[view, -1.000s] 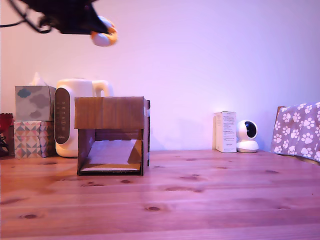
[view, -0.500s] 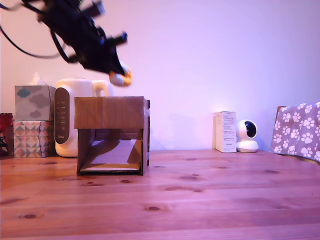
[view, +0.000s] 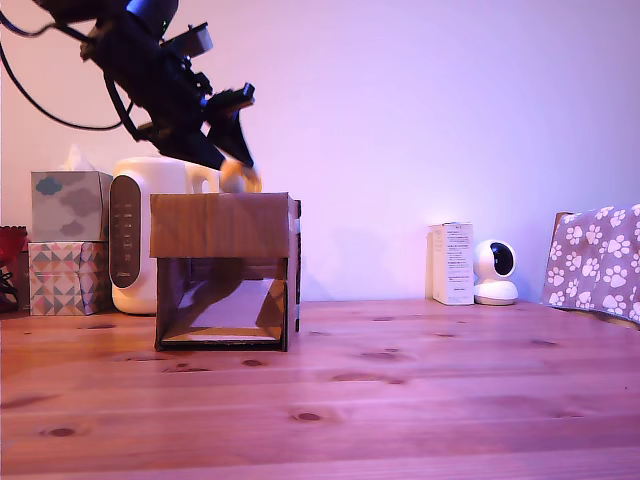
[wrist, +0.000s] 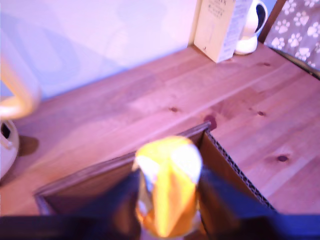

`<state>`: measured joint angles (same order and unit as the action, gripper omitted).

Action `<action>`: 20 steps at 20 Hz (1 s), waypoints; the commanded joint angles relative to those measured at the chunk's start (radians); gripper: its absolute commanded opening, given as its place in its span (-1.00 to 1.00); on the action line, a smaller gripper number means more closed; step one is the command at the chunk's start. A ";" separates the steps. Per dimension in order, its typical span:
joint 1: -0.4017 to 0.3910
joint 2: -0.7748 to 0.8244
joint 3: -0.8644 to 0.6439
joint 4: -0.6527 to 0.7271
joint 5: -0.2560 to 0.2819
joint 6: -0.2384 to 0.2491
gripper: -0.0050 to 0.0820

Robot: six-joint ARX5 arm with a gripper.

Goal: Drop the footbag into the cardboard dice tower

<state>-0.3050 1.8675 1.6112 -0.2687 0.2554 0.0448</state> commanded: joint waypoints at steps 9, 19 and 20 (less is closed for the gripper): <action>0.002 -0.122 0.007 -0.208 0.077 0.034 -0.92; 0.002 -0.337 -0.415 0.122 0.097 -0.010 -0.93; 0.002 -0.367 -0.474 0.170 0.097 -0.012 -0.93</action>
<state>-0.3046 1.5341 1.1591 -0.1394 0.3477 0.0368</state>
